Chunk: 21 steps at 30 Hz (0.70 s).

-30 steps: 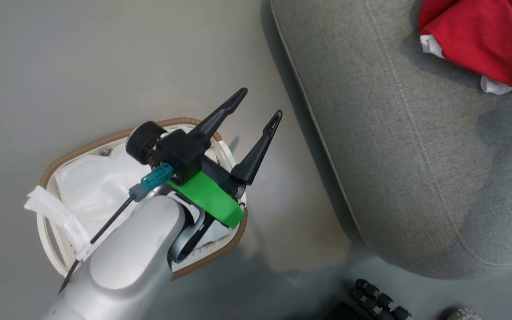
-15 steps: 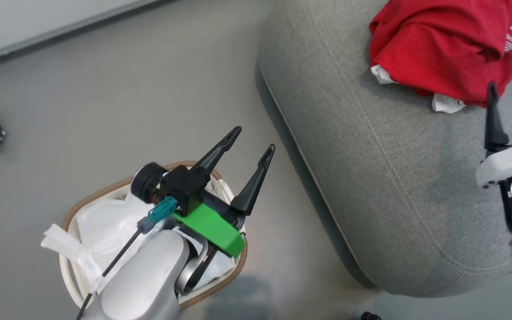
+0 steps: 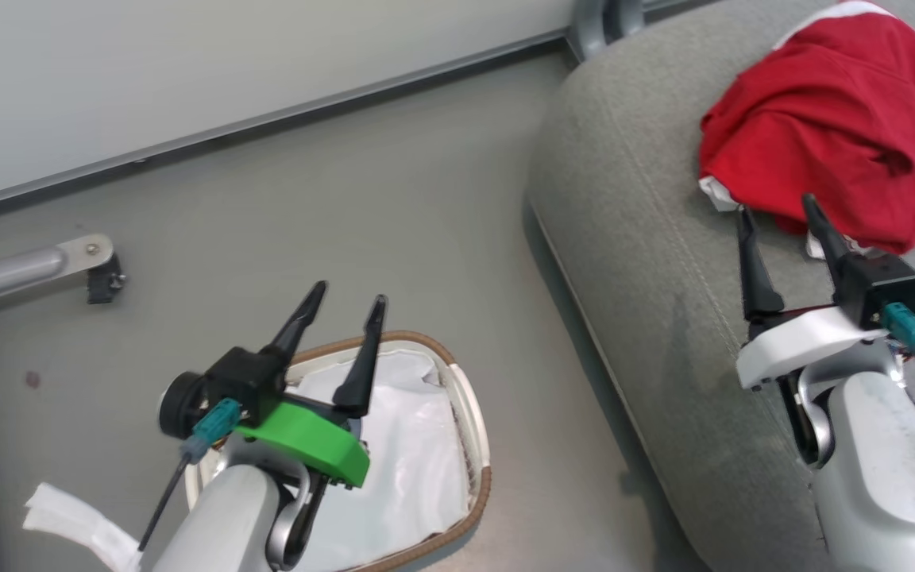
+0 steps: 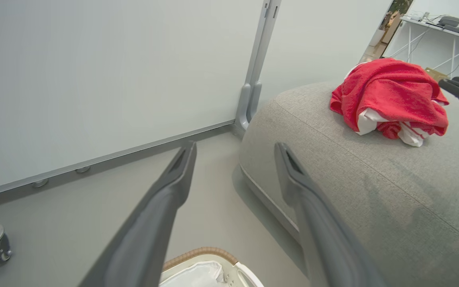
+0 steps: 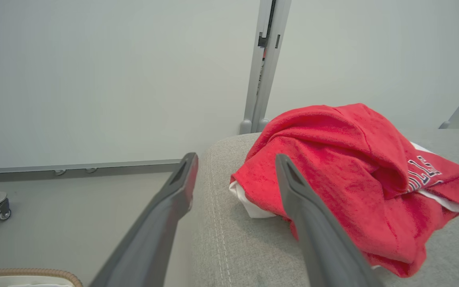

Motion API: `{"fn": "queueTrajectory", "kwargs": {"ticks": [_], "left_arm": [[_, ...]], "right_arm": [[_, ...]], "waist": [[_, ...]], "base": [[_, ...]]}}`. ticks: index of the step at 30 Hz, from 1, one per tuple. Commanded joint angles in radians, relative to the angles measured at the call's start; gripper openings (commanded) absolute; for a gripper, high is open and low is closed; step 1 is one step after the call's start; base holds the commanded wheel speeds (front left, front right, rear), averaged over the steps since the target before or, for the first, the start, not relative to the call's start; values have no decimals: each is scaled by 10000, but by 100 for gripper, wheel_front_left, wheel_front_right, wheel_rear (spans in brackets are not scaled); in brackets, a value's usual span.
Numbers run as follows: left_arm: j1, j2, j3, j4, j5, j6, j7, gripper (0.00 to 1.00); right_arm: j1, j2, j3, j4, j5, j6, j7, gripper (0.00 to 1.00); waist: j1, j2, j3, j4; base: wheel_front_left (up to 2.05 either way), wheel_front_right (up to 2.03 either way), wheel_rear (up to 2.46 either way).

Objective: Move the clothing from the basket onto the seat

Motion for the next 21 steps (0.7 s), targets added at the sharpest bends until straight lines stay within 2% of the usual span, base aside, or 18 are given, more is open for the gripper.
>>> {"fn": "queueTrajectory", "kwargs": {"ticks": [1,11,21], "left_arm": [[281,-73,314,46,151,-28,-7,100],[1436,-387,2655,199,1121,-29,-7,100],[2460,-868,4094,301,1716,-29,-7,100]], "right_arm": [[247,85,112,16,88,-14,-2,100],[794,404,758,141,346,-14,-2,100],[1688,412,1344,340,1045,-14,-2,100]], "waist": [[0,0,-523,712],[0,0,-953,1440],[0,0,-1604,1674]], "base": [[0,0,0],[0,0,0],[0,0,0]]}}
